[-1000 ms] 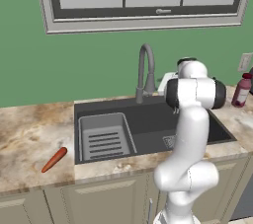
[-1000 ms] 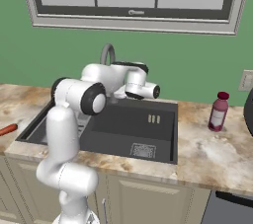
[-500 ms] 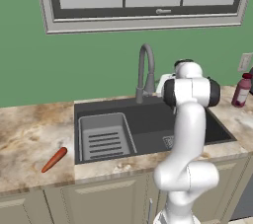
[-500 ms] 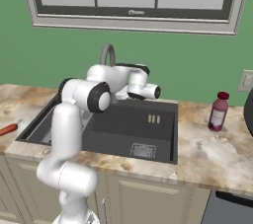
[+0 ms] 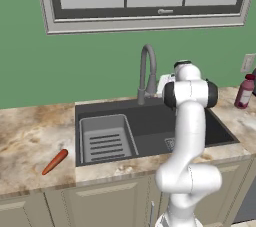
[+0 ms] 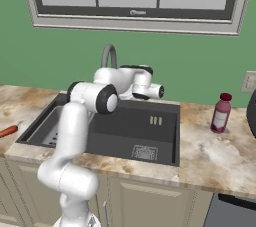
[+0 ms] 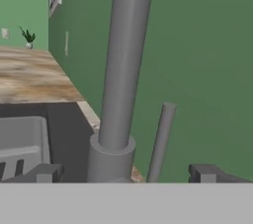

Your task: Turn on the sink faucet. Then move the carrot from the counter to the sink. Turn off the sink. Move the vegetable from the sink to the pot next to the stove. Finally move the pot to the rear right burner.

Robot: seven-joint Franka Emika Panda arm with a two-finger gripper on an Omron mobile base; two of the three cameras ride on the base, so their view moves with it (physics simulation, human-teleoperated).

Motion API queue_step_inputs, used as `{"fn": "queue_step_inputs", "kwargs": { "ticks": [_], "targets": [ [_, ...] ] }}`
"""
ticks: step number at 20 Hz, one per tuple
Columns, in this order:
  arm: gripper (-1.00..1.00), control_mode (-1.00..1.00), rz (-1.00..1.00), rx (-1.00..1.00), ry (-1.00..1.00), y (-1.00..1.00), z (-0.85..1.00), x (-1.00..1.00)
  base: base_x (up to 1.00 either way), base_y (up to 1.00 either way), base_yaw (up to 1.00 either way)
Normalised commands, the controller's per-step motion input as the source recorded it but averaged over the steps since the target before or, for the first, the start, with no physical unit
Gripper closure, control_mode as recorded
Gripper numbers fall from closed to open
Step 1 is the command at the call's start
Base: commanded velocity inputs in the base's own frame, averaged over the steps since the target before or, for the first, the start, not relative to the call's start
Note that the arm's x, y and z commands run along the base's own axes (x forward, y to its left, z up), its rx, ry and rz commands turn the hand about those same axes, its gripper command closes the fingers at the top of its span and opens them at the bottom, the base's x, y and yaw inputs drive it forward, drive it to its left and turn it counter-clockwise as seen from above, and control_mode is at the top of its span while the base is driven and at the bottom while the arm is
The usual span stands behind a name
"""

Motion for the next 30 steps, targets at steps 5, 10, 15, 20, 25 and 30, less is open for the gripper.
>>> {"fn": "queue_step_inputs", "kwargs": {
  "ticks": [5, 10, 15, 20, 25, 30],
  "targets": [
    [-1.0, -1.0, 0.02, 0.0, 0.0, 0.02, -0.06, 0.09, 0.0, 0.0, 0.0],
    [-1.0, -1.0, 0.0, 0.0, 0.0, 0.04, -0.02, 0.07, 0.0, 0.0, 0.0],
    [-1.0, -1.0, 0.0, 0.0, 0.0, 0.09, -0.01, 0.02, 0.0, 0.0, 0.0],
    [-1.0, -1.0, 0.0, 0.0, 0.0, 0.06, 0.0, 0.12, 0.0, 0.0, 0.0],
    [-1.0, -1.0, 0.0, 0.0, 0.01, 0.01, 0.0, 0.11, 0.0, 0.0, 0.0],
    [-1.0, -1.0, 0.01, 0.0, 0.05, 0.0, 0.0, 0.07, 0.0, 0.0, 0.0]
  ]
}}
